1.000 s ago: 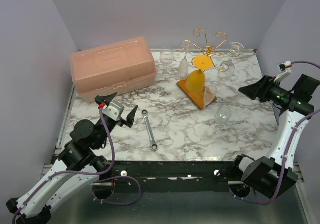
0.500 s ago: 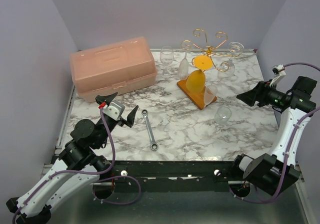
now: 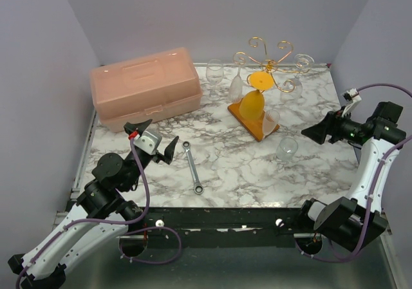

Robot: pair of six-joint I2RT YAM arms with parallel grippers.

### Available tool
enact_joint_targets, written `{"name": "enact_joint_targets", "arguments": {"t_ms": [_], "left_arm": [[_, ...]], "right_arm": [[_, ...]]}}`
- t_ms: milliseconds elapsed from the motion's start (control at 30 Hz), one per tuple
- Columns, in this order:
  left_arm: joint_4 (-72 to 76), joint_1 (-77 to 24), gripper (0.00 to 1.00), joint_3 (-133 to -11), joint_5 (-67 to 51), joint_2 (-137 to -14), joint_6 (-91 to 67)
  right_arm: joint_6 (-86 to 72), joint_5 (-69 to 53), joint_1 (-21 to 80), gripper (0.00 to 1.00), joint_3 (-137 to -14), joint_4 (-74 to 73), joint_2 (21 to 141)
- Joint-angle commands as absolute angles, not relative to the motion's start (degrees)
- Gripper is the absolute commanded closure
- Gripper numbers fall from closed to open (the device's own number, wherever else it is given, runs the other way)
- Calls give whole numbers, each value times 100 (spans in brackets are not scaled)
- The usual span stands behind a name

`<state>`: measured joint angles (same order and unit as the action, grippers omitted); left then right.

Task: Place the wine glass upside down on the wine glass rack
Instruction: Pick up the wine glass at the center of the board.

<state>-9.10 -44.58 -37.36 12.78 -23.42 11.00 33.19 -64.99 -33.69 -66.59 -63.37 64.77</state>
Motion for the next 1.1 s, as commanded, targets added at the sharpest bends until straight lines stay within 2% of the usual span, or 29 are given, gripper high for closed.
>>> {"name": "enact_joint_targets", "arguments": {"t_ms": [0, 733, 1067], "left_arm": [[-820, -4412, 1, -3710, 1112, -2389, 1011], [-811, -4377, 2, -3713, 1071, -2474, 976], [-809, -4359, 1, -3712, 1062, -2515, 960]], "right_arm": [[3835, -6539, -3288, 27, -6655, -6733, 6520], [5013, -6244, -2950, 23, -6394, -7361, 6407], [5133, -6193, -2355, 24, -6319, -7397, 6364]]}}
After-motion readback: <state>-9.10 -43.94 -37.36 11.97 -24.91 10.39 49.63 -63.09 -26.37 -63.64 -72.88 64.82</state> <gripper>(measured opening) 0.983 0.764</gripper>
